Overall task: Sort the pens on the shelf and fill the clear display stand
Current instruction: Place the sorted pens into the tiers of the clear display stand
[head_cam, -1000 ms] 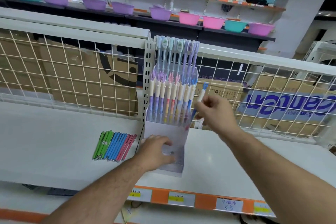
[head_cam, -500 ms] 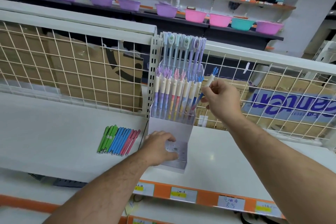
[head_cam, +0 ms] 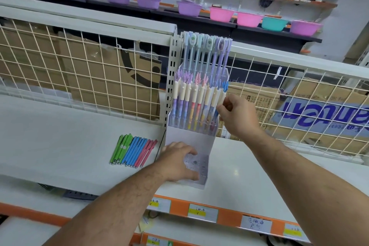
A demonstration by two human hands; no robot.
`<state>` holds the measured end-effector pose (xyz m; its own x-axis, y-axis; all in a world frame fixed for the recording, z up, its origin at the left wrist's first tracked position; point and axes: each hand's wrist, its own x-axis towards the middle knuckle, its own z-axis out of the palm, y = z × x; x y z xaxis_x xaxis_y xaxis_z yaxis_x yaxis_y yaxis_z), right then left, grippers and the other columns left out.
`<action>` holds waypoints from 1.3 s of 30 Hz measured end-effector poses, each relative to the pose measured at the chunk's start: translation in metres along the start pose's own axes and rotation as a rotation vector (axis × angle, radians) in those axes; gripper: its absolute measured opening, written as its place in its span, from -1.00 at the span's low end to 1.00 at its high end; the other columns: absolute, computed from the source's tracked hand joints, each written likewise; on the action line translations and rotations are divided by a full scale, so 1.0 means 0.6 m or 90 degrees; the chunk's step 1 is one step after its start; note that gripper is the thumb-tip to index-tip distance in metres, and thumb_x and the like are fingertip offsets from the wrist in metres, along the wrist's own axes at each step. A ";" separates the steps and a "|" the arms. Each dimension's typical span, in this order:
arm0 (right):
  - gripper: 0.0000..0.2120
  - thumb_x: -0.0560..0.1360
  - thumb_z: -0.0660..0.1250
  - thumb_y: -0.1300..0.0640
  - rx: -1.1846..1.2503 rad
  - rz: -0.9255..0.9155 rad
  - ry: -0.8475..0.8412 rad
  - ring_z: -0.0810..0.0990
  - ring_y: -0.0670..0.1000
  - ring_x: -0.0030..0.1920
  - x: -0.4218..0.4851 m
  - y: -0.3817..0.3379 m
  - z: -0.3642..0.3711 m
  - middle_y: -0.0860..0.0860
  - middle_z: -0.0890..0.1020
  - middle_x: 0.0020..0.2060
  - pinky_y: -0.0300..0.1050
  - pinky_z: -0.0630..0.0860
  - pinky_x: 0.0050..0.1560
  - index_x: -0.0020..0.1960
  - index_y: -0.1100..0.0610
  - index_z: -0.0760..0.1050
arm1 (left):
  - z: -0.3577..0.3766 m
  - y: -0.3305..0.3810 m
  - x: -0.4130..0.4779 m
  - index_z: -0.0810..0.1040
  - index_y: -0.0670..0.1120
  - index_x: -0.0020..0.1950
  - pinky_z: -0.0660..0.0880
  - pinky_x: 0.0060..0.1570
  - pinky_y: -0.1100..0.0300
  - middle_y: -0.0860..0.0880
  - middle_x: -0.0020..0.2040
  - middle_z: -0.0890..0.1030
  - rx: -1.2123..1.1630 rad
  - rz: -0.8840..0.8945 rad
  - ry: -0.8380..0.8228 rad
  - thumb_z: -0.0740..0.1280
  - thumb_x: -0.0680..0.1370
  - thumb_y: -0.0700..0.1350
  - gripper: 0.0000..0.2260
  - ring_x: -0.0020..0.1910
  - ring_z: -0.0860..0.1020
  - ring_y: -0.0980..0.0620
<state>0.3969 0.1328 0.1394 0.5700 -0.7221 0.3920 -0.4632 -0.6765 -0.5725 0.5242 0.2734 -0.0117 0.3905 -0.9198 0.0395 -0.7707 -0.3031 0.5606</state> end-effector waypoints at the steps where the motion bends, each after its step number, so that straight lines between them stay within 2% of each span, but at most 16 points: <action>1: -0.86 0.59 0.33 0.04 0.003 0.001 -0.003 0.67 0.06 -0.19 0.001 0.000 0.000 0.02 0.66 -0.24 -0.04 0.63 -0.26 -0.10 0.07 0.54 | 0.003 -0.002 -0.001 0.44 0.26 0.31 0.19 0.33 0.14 0.26 0.21 0.38 0.018 0.009 -0.009 0.39 0.13 0.46 -0.23 0.25 0.28 0.15; 5: -0.87 0.59 0.33 0.04 0.027 0.014 -0.013 0.69 0.08 -0.17 0.006 0.003 0.000 0.04 0.67 -0.21 0.09 0.68 -0.17 -0.06 0.08 0.57 | 0.016 -0.008 -0.001 0.44 0.26 0.33 0.10 0.29 0.21 0.29 0.16 0.32 0.040 0.040 0.022 0.33 0.14 0.48 -0.22 0.27 0.26 0.17; 14: -0.84 0.58 0.36 0.08 0.047 0.028 -0.021 0.69 0.08 -0.23 0.016 0.010 -0.001 0.05 0.67 -0.28 0.12 0.68 -0.18 -0.15 0.11 0.56 | 0.026 0.005 0.004 0.45 0.23 0.35 0.12 0.32 0.20 0.25 0.19 0.35 0.037 0.027 0.038 0.42 0.23 0.43 -0.28 0.22 0.23 0.18; 19: -0.85 0.56 0.36 0.12 0.039 0.038 -0.013 0.70 0.03 -0.29 0.017 0.013 -0.001 -0.02 0.67 -0.39 0.03 0.67 -0.29 -0.18 0.10 0.56 | 0.025 0.003 0.004 0.45 0.24 0.34 0.07 0.30 0.22 0.30 0.14 0.30 0.038 0.030 0.032 0.35 0.19 0.47 -0.25 0.20 0.20 0.23; 24: -0.86 0.51 0.38 0.22 0.055 0.063 -0.033 0.70 0.07 -0.29 0.001 0.028 0.011 0.03 0.67 -0.35 0.09 0.67 -0.24 -0.22 0.10 0.55 | 0.022 0.006 0.003 0.45 0.25 0.34 0.11 0.31 0.20 0.29 0.17 0.32 0.030 0.013 0.022 0.34 0.20 0.47 -0.26 0.23 0.21 0.21; 28: -0.87 0.49 0.38 0.19 0.078 0.085 -0.042 0.68 0.07 -0.29 -0.030 0.052 0.029 0.02 0.66 -0.35 0.03 0.64 -0.25 -0.23 0.08 0.54 | 0.021 0.014 0.005 0.48 0.26 0.32 0.20 0.34 0.16 0.28 0.18 0.38 0.021 -0.017 0.029 0.25 0.31 0.46 -0.38 0.28 0.27 0.17; 31: -0.87 0.48 0.37 0.15 0.099 0.084 -0.064 0.66 0.07 -0.28 -0.055 0.070 0.048 -0.01 0.65 -0.36 -0.03 0.59 -0.25 -0.24 0.06 0.51 | 0.021 0.015 0.005 0.49 0.27 0.31 0.24 0.35 0.13 0.28 0.17 0.40 0.013 -0.030 0.026 0.20 0.31 0.47 -0.38 0.27 0.28 0.16; 34: -0.89 0.47 0.38 0.14 0.085 0.062 -0.069 0.61 0.00 -0.27 -0.077 0.081 0.068 -0.07 0.62 -0.35 -0.13 0.50 -0.28 -0.23 0.05 0.52 | 0.016 0.016 0.001 0.49 0.24 0.32 0.25 0.38 0.10 0.24 0.20 0.41 0.021 -0.013 0.012 0.20 0.32 0.44 -0.38 0.27 0.29 0.15; 39: -0.94 0.47 0.43 0.11 0.093 0.052 -0.086 0.61 -0.03 -0.20 -0.117 0.081 0.100 -0.11 0.64 -0.25 -0.13 0.51 -0.16 -0.15 0.04 0.57 | 0.001 0.012 -0.011 0.49 0.12 0.36 0.30 0.37 0.07 0.13 0.30 0.47 0.022 0.033 -0.007 0.32 0.49 0.27 -0.51 0.32 0.33 0.09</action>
<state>0.3750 0.1592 0.0408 0.6248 -0.7413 0.2452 -0.4138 -0.5807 -0.7011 0.5156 0.2769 -0.0086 0.3438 -0.9373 0.0580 -0.8066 -0.2631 0.5293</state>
